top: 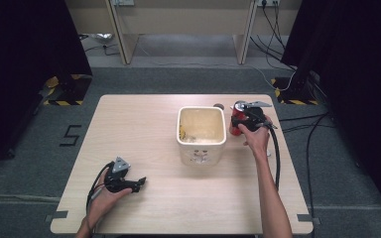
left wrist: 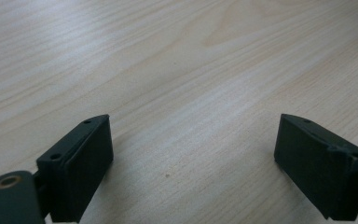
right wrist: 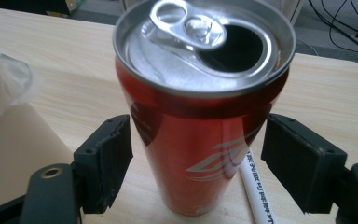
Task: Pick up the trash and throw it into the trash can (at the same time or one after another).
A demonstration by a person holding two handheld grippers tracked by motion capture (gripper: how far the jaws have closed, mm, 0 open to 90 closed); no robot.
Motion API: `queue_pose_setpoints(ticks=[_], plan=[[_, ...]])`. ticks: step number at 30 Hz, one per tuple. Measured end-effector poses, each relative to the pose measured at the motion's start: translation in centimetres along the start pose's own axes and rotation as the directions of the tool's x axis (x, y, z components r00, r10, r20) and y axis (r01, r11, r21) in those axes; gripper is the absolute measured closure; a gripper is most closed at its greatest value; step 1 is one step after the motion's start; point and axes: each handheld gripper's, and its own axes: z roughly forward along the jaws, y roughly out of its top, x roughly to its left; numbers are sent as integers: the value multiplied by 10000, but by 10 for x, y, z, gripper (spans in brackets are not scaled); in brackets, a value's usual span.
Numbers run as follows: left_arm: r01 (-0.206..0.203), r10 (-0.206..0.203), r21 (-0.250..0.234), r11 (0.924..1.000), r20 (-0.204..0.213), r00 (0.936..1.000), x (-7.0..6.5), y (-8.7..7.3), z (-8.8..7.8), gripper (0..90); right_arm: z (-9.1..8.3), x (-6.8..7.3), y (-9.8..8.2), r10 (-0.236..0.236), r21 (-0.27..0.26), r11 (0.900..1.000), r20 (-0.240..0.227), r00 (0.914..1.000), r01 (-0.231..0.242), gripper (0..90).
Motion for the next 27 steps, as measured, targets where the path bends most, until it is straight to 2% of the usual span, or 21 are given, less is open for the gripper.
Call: queue_pose_setpoints(ticks=[9, 13, 19, 27], plan=[[0, 0, 1, 10000, 1, 10000, 0, 0, 0, 107, 10, 0, -5, -42, 20, 10000, -156, 9999, 42, 261], [-6, 6, 2, 10000, 0, 10000, 0, 0, 0, 107, 15, -1, -8, -17, 92, 10000, -72, 10000, 17, 267], [-2, 2, 0, 10000, 1, 10000, 0, 0, 0, 107, 21, -3, -12, 37, -6, 10000, -291, 9996, -38, 324], [0, 0, 2, 10000, 1, 10000, 0, 0, 0, 107, 19, -4, -12, -129, -136, 9998, -224, 9997, 126, 339]])
